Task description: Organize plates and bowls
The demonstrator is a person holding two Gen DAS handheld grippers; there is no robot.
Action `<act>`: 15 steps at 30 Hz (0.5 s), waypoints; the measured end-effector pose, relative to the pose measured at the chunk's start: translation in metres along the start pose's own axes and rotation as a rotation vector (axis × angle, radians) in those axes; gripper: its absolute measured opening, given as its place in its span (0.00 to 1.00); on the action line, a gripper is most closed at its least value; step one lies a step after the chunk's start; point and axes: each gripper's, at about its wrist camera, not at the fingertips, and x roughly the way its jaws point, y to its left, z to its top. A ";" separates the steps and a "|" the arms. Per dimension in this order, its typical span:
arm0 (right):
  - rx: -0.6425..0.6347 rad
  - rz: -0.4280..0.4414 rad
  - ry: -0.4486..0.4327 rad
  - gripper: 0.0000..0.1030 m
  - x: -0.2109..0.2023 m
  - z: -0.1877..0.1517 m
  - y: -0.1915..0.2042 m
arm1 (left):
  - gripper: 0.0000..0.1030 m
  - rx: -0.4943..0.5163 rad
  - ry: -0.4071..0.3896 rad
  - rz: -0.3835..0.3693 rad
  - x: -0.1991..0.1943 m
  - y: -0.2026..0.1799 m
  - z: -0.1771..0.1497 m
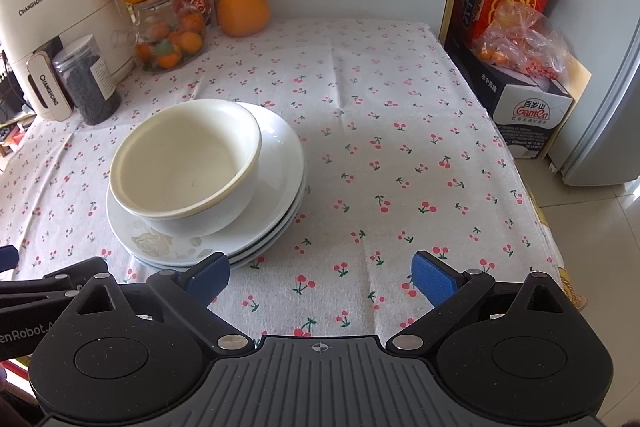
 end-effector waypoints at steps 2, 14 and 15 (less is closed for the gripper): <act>-0.001 0.000 0.000 0.96 0.000 0.000 0.000 | 1.00 0.001 0.001 -0.001 0.000 0.000 -0.001; 0.000 0.000 0.001 0.96 0.000 0.000 0.000 | 1.00 0.001 0.007 -0.006 0.001 -0.002 -0.003; -0.001 0.000 0.001 0.96 0.000 0.000 0.000 | 1.00 0.001 0.007 -0.007 0.001 -0.002 -0.003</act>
